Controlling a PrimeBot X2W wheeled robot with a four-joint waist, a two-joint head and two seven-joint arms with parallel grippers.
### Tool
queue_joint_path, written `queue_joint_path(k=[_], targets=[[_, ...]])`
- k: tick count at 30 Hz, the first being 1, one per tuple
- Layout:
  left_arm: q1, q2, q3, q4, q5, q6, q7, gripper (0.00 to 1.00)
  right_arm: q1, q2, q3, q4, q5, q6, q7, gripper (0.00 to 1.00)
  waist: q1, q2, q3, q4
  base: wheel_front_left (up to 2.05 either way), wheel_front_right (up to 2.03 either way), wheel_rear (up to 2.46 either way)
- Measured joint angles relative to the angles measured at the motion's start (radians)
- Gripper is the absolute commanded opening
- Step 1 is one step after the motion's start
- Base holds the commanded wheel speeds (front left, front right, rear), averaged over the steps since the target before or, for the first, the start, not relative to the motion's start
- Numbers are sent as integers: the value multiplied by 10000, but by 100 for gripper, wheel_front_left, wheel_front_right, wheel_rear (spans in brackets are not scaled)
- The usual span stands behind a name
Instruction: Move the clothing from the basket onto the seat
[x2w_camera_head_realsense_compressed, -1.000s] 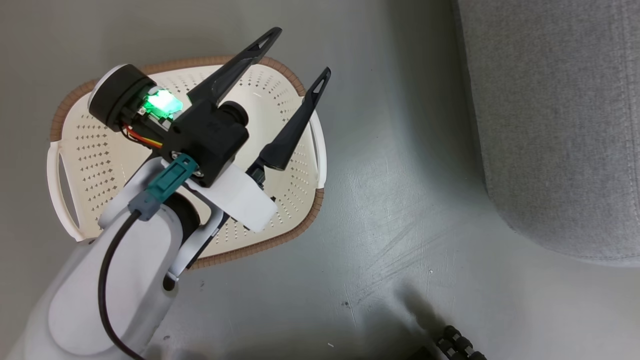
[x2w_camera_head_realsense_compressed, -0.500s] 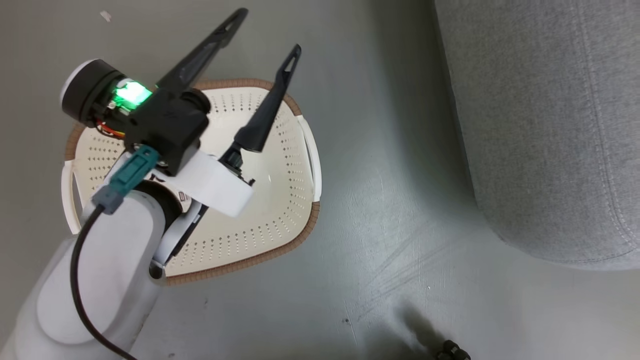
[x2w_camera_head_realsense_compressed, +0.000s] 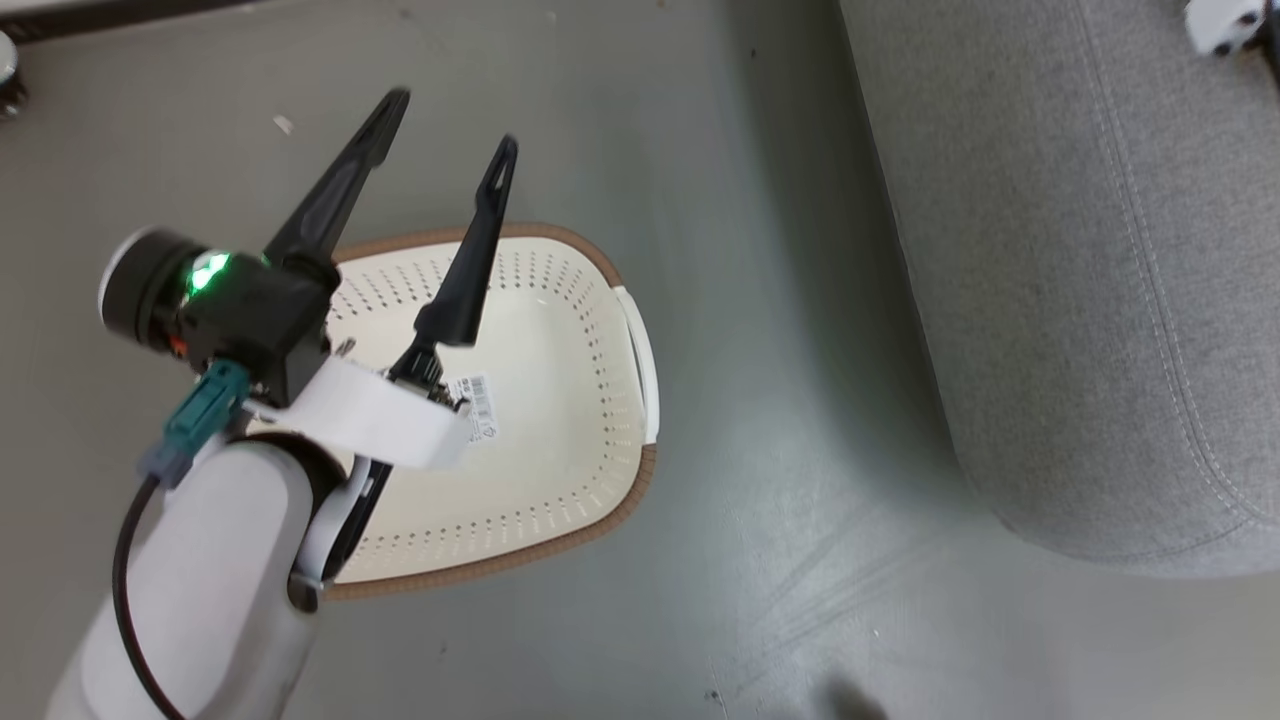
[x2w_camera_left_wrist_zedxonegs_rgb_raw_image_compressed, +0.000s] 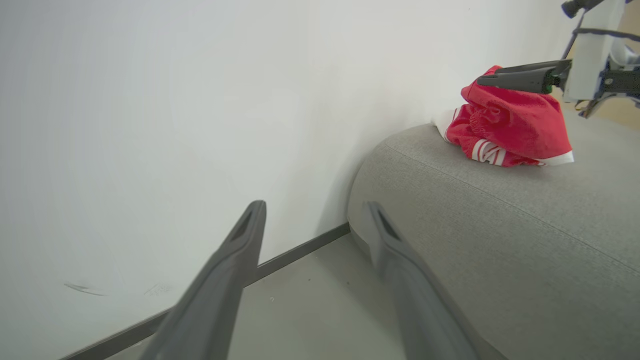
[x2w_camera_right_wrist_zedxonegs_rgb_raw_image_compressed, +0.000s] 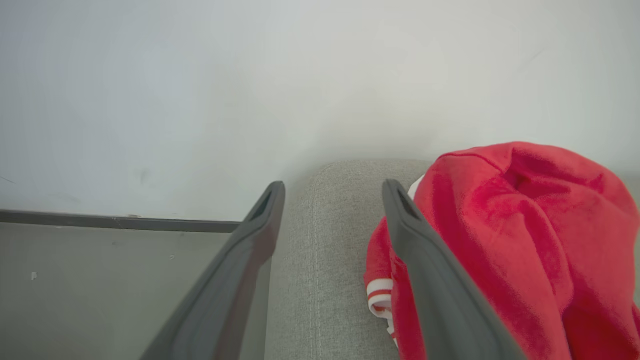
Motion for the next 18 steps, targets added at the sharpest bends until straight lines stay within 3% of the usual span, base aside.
queue_joint_path(k=[10, 18], targets=[[1521, -290, 635, 303, -556, 602, -911, 100, 1712, 288, 663, -286, 121, 0, -1133, 100, 0, 0, -988, 506, 0, 0, 0], [2303, -307, 1014, 639, -832, 681, -1515, 100, 3263, 573, 976, -520, 619, 0, -1935, 100, 0, 0, -1823, 994, 0, 0, 0]])
